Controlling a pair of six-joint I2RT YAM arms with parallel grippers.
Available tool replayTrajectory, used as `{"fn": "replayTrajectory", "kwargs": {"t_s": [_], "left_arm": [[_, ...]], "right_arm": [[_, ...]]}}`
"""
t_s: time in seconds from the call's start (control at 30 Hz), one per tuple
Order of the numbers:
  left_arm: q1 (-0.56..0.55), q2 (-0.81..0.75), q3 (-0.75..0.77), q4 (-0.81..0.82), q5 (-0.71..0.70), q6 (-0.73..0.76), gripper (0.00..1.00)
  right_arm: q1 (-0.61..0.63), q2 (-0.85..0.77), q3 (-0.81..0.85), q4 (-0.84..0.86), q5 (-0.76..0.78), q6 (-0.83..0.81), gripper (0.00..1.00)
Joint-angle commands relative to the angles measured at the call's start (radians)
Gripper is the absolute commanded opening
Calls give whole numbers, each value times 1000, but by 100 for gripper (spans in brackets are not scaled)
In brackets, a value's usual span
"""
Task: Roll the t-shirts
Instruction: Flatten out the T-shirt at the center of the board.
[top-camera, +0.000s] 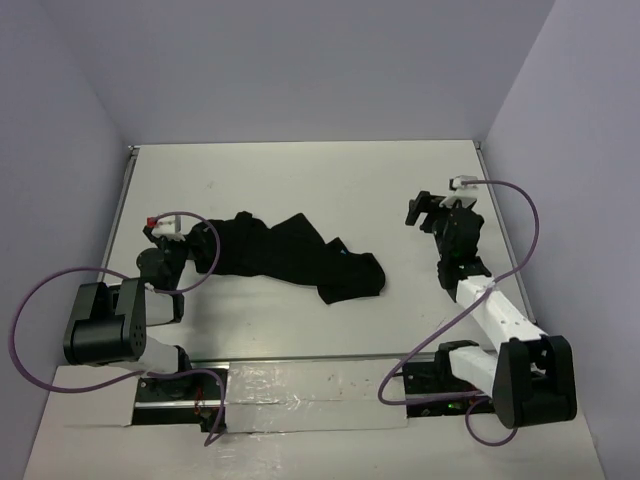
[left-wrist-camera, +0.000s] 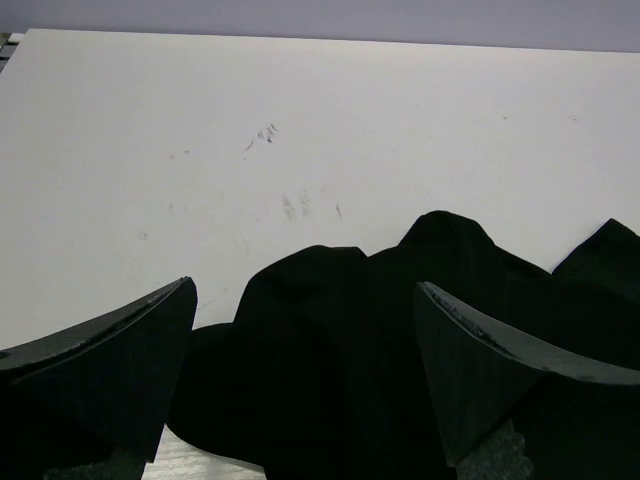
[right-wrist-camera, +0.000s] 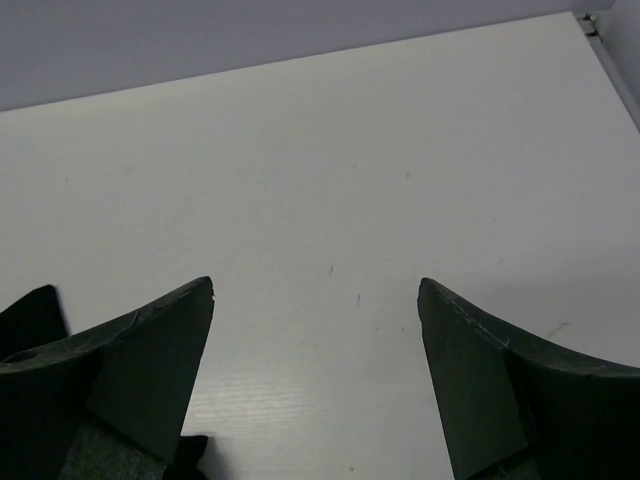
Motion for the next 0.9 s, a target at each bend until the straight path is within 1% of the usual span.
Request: {"fn": "replayTrajectory", "kwargs": {"t_s": [0.0,0.03,0.1,0.13,0.2,0.23,0.3,0.33,0.37,0.4,0.43,0.47,0.5,0.53,0.57,0.6,0.63,0.7,0.77,0.8,0.87], "left_arm": [[-2,1,15,69,22,5,99],[-2,1,15,67,22,6,99],[-2,-2,15,59,22,6,99],[-4,-5,15,56,22,8,99],[-10,-12,14,56,33,20,99],[-9,-28,7,71,74,40,99],[-16,-74,24,11,44,25,99],[-15,-106,67,-113,88,50,99],[-18,-139,218,-281,176,86,99],[-25,-166,312,-647,212,122,99],[-38,-170,392,-801,235,203,97],[-41,-171,509,-924,268,245,90],[-50,-180,553,-1134,280,293,78],[-59,-186,585,-1224,282,395,71],[-71,-196,628,-1316,229,434,65],[-76,-214,639,-1387,193,461,61],[-120,-225,645,-1497,158,498,56],[-134,-261,639,-1568,83,496,57],[-134,-292,626,-1636,56,459,59],[-134,-300,618,-1646,26,440,62],[-134,-318,603,-1666,10,379,64]], "right_arm": [[31,-46,96,-281,-27,47,89],[40,-47,115,-382,-10,59,88],[65,-34,174,-482,-6,85,85],[95,-21,193,-586,-3,99,84],[120,31,248,-666,-18,137,83],[143,52,263,-734,-32,154,81],[163,123,306,-792,-85,188,77],[172,144,316,-835,-94,199,75],[194,161,320,-846,-101,220,75],[200,182,316,-848,-127,229,75],[203,189,308,-828,-151,237,73],[208,193,284,-811,-177,257,72],[211,207,273,-796,-206,266,71],[214,216,267,-776,-216,272,70],[218,227,261,-771,-222,277,70],[231,239,260,-771,-222,279,69],[237,271,260,-768,-231,282,69],[248,304,247,-754,-255,291,68],[246,365,227,-716,-274,297,66],[249,388,224,-710,-277,300,64],[252,443,222,-694,-285,296,56]]}}
